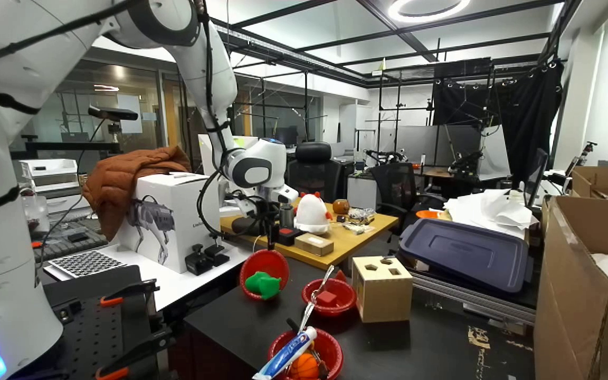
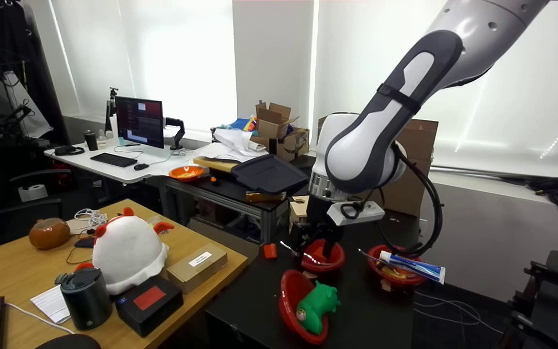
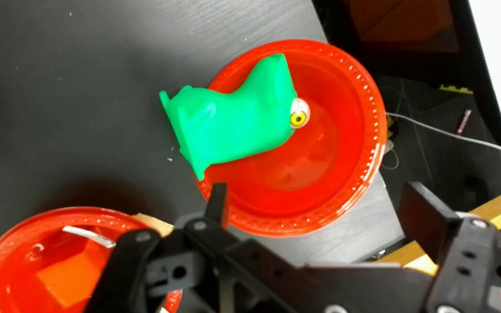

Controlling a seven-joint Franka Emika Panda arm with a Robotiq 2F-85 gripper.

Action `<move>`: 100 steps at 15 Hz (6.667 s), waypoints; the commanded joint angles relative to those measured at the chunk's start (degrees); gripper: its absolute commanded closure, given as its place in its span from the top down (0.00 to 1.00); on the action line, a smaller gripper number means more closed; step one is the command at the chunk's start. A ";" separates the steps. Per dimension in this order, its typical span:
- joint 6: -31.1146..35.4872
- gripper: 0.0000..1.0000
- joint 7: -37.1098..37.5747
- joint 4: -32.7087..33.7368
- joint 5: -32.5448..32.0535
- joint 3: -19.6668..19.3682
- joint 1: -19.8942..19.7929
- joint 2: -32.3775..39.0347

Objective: Move the empty red bowl forwards, place the green plush toy inside the bowl

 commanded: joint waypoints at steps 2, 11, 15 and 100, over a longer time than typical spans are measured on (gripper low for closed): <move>5.19 1.00 5.40 1.32 1.19 -1.32 1.34 3.62; 5.03 1.00 15.80 0.76 2.09 -6.77 4.14 4.28; 1.96 1.00 20.06 -0.84 2.57 -8.47 5.32 3.77; -18.17 0.02 8.12 8.92 2.00 -2.39 -0.46 3.99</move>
